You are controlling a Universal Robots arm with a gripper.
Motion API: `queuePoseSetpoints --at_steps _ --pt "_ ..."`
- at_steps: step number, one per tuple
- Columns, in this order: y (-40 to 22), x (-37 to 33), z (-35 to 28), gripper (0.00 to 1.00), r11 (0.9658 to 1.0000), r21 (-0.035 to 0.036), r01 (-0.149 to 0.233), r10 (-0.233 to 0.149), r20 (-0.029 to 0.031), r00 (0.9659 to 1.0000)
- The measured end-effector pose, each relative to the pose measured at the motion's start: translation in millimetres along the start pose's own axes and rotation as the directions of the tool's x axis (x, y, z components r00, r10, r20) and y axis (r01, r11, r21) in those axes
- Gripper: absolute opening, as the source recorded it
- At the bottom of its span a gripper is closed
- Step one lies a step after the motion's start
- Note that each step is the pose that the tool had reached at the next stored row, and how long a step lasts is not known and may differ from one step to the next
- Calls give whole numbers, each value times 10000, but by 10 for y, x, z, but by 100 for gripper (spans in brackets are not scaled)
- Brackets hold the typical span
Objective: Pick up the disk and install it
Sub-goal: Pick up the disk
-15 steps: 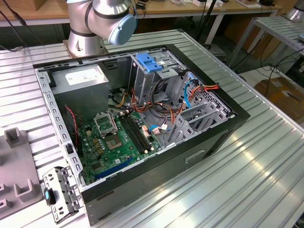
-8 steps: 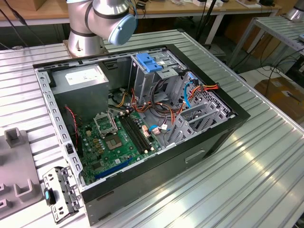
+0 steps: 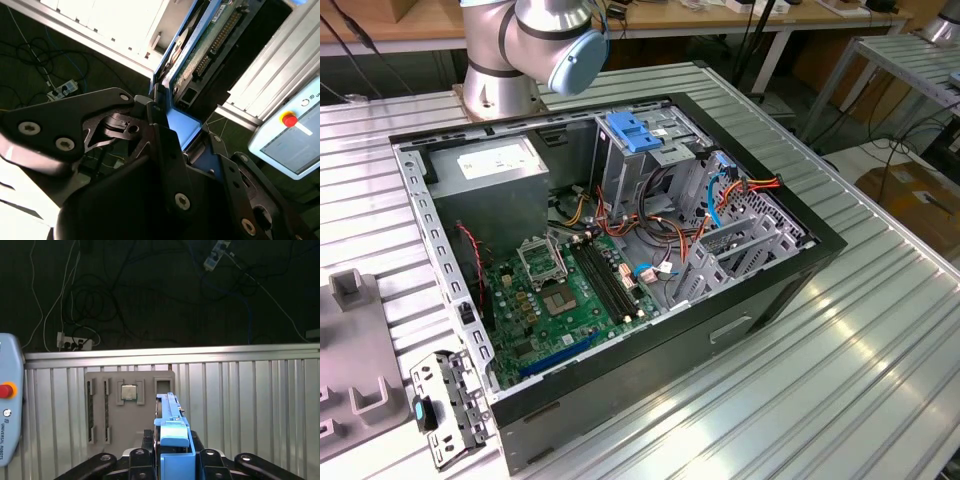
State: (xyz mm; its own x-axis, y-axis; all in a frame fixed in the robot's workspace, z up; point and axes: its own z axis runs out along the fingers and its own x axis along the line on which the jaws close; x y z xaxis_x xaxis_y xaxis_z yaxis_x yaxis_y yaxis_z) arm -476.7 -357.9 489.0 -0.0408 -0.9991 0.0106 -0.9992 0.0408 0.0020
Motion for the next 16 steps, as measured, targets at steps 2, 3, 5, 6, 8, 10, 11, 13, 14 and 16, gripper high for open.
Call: queuePoseSetpoints --at_steps 2,3,5,6,8,10,11,13,14,16 --pt "0 0 -26 37 10000 1 0 0 0 10000" --pt "0 0 -40 37 10000 0 0 0 0 10000" --pt "0 1 -77 37 10000 -3 0 0 0 10000" --pt "0 1 -92 37 10000 -4 0 0 0 10000" --pt "1 1 -113 37 10000 -4 0 0 1 10000" --pt "0 1 -136 37 10000 -5 0 0 1 10000" --pt "0 2 -147 37 10000 -6 0 0 0 10000" --pt "0 2 -168 37 10000 -8 0 0 0 10000" --pt "0 2 -179 37 10000 -8 0 0 0 10000" --pt "0 2 -181 37 10000 -8 0 0 0 10000"
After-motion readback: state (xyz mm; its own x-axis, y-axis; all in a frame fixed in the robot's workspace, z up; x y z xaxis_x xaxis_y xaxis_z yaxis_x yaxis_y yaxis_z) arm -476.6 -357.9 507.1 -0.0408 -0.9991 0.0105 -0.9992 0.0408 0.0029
